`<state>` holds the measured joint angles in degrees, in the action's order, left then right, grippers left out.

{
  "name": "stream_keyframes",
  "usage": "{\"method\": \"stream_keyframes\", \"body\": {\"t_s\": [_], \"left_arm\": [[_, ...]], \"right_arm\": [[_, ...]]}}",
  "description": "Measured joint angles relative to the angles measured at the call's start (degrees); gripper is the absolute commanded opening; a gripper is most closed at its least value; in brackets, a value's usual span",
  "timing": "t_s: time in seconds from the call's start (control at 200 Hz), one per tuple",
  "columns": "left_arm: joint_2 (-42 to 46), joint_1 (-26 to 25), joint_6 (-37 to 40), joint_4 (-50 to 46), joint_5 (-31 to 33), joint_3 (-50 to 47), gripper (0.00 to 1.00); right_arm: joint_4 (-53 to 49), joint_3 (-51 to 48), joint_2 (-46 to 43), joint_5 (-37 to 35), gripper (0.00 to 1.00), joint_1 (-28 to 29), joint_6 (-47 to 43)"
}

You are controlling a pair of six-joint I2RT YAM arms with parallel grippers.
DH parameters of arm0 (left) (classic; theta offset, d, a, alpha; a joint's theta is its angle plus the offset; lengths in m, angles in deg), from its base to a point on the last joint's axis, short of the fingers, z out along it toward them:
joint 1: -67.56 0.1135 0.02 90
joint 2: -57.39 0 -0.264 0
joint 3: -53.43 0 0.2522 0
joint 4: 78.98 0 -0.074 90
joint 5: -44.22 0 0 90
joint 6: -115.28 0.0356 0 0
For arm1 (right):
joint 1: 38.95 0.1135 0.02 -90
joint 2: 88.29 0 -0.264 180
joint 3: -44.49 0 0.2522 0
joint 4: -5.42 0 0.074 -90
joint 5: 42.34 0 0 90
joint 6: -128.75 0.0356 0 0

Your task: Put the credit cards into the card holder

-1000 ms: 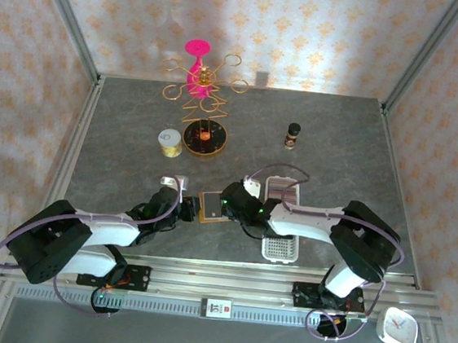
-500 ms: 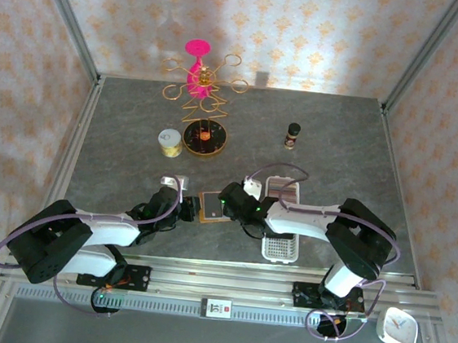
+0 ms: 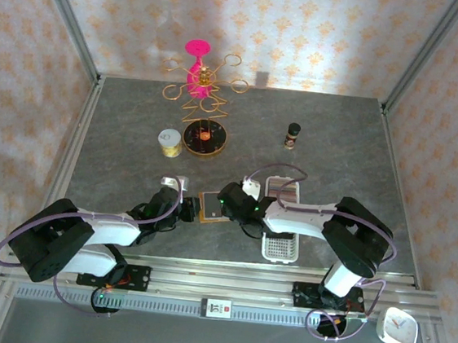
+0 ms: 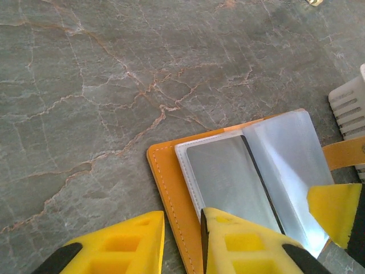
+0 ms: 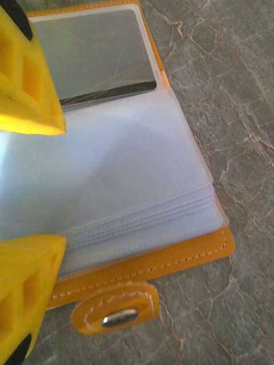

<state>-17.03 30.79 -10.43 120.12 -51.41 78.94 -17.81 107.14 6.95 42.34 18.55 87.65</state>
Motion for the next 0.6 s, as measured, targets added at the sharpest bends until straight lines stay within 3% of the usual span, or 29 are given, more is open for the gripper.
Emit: {"method": "stream_keyframes", "body": {"t_s": [0.601], "left_arm": [[-3.0, 0.0, -0.3, -1.1, 0.6, 1.6, 0.22]], "right_arm": [[7.7, 0.0, 0.7, 7.0, 0.47, 0.0, 0.7]]}}
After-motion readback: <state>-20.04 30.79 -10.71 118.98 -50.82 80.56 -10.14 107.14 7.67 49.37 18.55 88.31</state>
